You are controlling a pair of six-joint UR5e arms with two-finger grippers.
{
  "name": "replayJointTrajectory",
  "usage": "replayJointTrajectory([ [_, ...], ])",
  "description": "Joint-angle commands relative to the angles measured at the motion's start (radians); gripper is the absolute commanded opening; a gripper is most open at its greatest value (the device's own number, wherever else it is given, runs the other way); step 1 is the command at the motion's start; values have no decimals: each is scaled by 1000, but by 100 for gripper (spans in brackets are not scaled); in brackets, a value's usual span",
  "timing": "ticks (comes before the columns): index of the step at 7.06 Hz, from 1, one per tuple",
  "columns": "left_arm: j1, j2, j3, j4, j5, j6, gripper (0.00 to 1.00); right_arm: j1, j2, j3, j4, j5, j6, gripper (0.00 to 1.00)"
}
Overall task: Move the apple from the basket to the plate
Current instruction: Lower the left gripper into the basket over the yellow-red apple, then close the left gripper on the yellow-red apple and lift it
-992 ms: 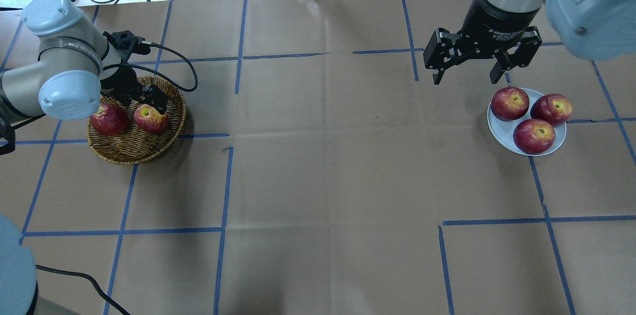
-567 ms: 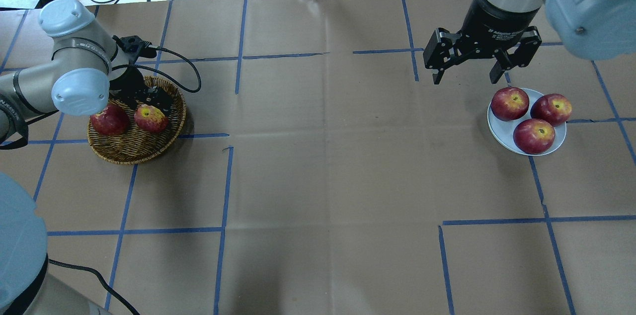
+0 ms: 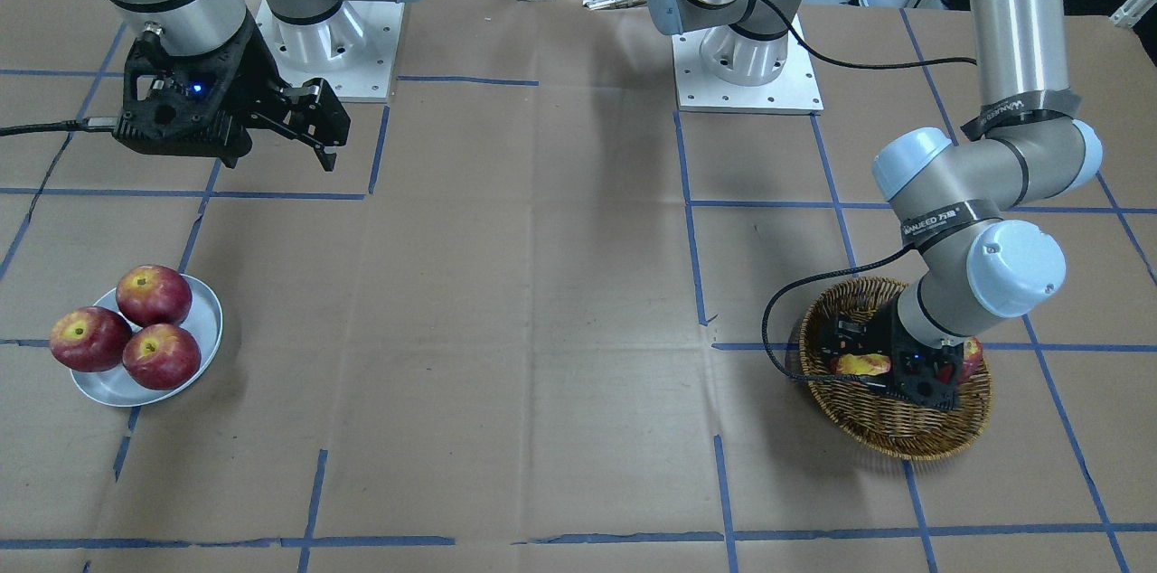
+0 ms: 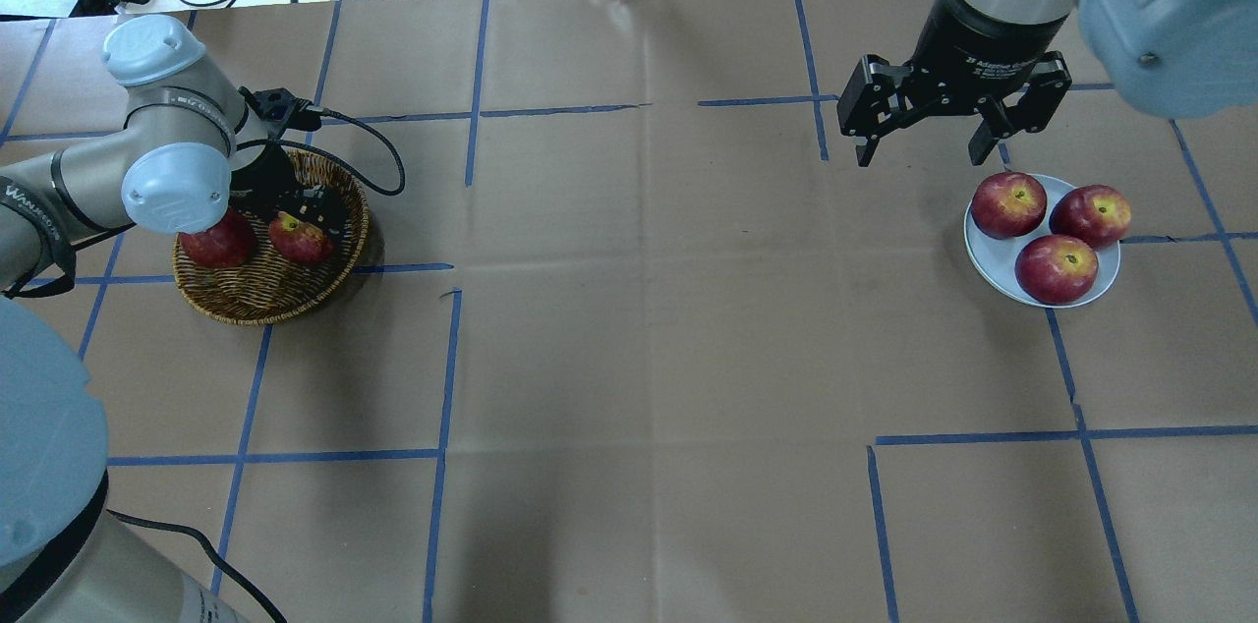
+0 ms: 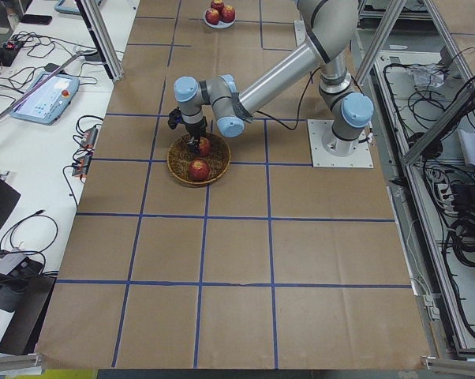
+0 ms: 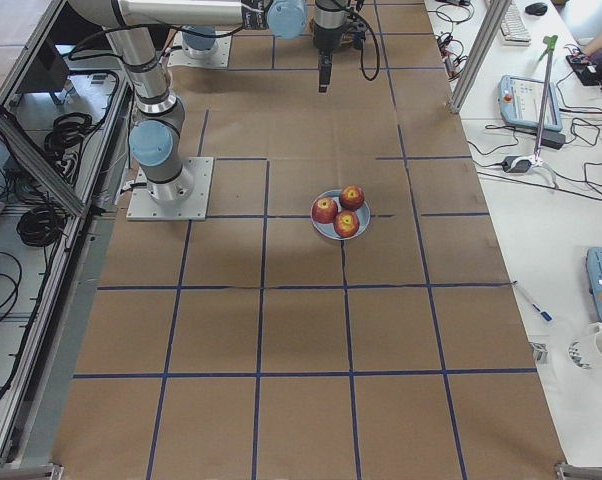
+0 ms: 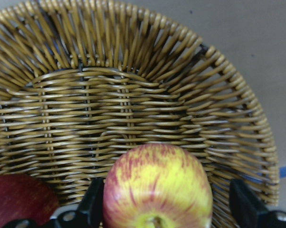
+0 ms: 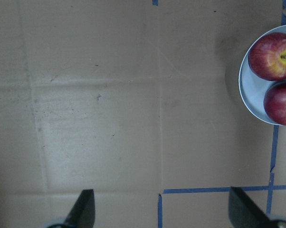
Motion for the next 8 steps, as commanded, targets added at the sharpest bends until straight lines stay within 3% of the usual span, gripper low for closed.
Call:
replayJointTrajectory([
  [1,-2,3,7,0,3,5,38,0,0,0,0,1,-1,100],
  [3,-54,70,32,-55,6,-55,34,0,0,0,0,2,0,100],
  [5,-247,119,129,-200,9,-318,34,0,0,0,0,4,0,100],
  [8,-561,8,188,-154,1,-834,35,0,0,0,0,2,0,100],
])
